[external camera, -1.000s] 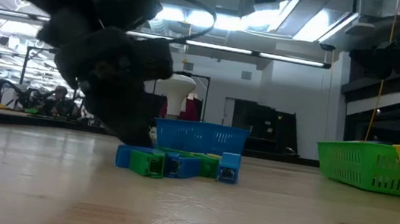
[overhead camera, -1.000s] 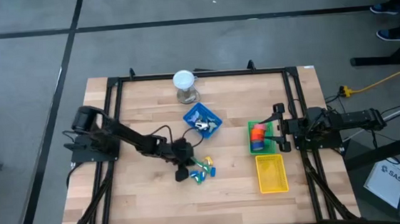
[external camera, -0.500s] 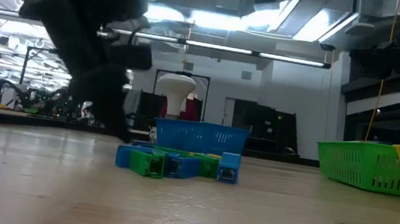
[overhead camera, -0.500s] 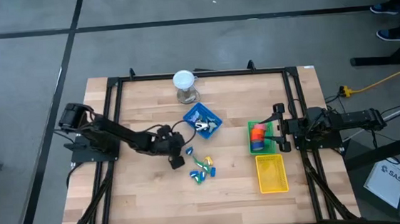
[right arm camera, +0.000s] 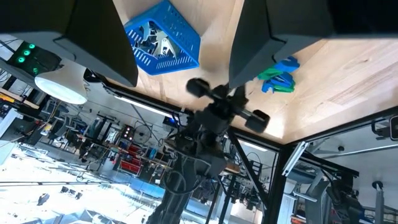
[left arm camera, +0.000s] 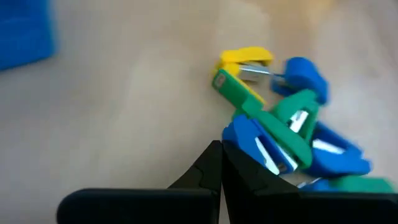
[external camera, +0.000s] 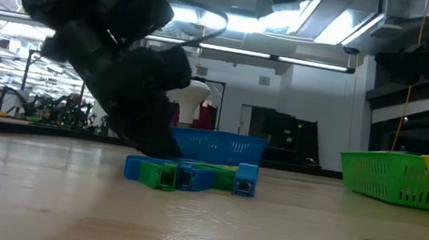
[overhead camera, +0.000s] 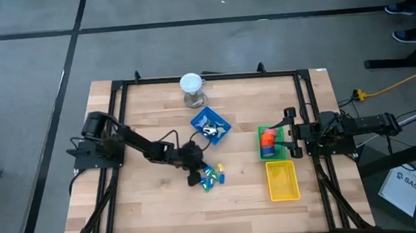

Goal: Pick and place Stapler, Stapler remover, tape
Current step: Move the staplers to the center of the table

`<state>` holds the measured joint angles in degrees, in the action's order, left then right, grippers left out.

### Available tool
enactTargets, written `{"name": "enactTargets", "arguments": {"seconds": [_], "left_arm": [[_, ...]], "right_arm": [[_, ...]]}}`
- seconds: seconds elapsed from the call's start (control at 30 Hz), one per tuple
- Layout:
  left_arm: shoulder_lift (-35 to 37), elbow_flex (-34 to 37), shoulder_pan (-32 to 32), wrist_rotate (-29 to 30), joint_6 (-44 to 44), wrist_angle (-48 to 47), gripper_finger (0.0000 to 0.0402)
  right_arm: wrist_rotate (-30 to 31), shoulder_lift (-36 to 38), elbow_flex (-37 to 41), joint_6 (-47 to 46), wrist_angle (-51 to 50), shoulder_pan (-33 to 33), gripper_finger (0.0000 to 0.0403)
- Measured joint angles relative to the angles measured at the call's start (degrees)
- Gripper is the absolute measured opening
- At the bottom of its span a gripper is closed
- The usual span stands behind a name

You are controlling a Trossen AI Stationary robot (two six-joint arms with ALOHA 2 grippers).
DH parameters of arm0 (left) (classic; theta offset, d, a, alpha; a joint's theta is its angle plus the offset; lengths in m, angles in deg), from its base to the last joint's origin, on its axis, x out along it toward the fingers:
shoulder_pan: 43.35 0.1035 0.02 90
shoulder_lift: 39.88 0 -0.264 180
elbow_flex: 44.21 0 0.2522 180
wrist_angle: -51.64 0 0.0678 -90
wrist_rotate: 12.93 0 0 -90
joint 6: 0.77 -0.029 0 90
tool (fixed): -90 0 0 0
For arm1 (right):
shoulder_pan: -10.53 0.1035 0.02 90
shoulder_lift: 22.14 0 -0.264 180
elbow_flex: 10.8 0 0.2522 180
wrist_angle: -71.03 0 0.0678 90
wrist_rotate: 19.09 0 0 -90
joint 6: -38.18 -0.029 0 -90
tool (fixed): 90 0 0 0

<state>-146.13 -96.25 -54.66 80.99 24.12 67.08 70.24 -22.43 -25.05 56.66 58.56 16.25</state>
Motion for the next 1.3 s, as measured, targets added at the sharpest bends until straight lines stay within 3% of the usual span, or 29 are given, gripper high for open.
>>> {"name": "enactTargets", "arguments": {"seconds": [0.23, 0.47, 0.63, 0.93, 1.0, 1.13, 1.3], "left_arm": [[-9.1, -1.3, 1.3, -9.9, -1.6, 18.2, 0.0001], [-12.8, -4.9, 2.4, -16.8, -5.7, 21.7, 0.0001], [-8.1, -4.4, 2.4, -14.6, -6.6, 10.5, 0.0001], [6.2, -4.0, 0.9, -2.9, -7.0, -18.3, 0.0001], [8.2, -4.1, 0.9, -6.0, -7.0, -21.3, 0.0001], [9.2, -4.2, 0.4, -18.1, -7.0, -25.7, 0.0001], [7.6, -4.4, -1.5, -21.3, -7.2, -30.0, 0.0001]], "right_arm": [[0.0, 0.0, 0.0, 0.0, 0.0, 0.0, 0.0259], [0.0, 0.0, 0.0, 0.0, 0.0, 0.0, 0.0259], [0.0, 0.0, 0.0, 0.0, 0.0, 0.0, 0.0259], [0.0, 0.0, 0.0, 0.0, 0.0, 0.0, 0.0259], [0.0, 0.0, 0.0, 0.0, 0.0, 0.0, 0.0259], [0.0, 0.0, 0.0, 0.0, 0.0, 0.0, 0.0259], [0.0, 0.0, 0.0, 0.0, 0.0, 0.0, 0.0259]]}}
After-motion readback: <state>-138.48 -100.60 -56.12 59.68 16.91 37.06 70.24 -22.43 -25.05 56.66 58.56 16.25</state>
